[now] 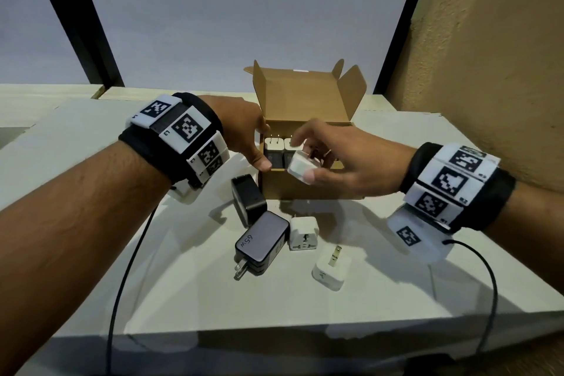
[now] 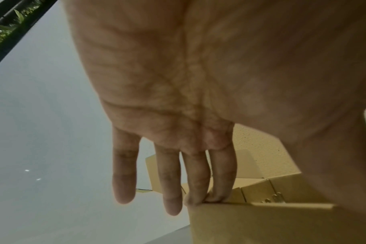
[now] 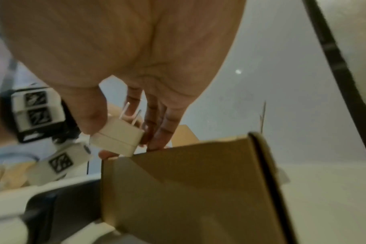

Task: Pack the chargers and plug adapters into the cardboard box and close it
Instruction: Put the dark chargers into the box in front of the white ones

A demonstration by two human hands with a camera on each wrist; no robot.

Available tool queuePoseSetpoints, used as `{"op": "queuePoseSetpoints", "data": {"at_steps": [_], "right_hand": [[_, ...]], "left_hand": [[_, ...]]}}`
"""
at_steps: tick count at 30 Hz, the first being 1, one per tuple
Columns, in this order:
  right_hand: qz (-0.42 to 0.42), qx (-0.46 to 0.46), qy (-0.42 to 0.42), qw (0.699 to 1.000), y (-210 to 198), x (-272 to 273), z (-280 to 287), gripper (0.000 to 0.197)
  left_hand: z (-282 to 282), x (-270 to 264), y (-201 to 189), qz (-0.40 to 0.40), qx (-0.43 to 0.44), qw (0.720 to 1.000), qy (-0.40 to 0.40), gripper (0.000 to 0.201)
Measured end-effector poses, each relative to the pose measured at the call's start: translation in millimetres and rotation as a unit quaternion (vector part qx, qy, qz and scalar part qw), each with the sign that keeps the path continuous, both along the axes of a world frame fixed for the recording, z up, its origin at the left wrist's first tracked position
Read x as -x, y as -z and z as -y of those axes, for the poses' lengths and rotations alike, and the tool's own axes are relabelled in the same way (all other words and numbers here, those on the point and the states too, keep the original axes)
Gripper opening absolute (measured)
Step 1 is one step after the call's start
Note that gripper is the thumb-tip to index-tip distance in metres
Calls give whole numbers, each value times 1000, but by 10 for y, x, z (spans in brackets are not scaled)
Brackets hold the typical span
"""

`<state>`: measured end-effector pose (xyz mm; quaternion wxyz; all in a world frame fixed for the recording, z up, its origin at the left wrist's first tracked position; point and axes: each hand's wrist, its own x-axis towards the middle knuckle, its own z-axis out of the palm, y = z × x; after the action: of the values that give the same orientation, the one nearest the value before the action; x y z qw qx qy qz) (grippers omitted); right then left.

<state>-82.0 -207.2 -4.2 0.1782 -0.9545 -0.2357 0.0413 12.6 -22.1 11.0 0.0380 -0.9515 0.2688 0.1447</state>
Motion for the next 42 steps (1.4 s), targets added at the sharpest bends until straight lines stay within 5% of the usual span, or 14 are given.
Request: {"op": "queuePoseSetpoints", "data": {"at_steps": [6,11,18,21,26,30,42], "right_hand": [[7,-85,131,988,-16,-301,-18,56],[17,-60,205,977,-18,-591,-137,22],[27,7,198,980,18,-871,-373,35],[14,22,179,984,32,-918,-443,43],[-10,27,162,986,9,-926,-455,34],[-31,43,162,985,3,-923,-413,20],[-36,26,196,980,61,-927,-390,25]], "left_hand": [[8,-13,6,-3,-14,1000,1,92],[9,-8,-15,-2,-15,1000,7,95],[-45,-69,38,-28,23,999,-32,143],[-83,-74,63,-17,31,999,-25,135],[-112,-82,73,-18,20,1000,15,93],[-111,-73,112,-10,32,999,10,98],[-106,-90,142,-10,26,999,24,100]]}}
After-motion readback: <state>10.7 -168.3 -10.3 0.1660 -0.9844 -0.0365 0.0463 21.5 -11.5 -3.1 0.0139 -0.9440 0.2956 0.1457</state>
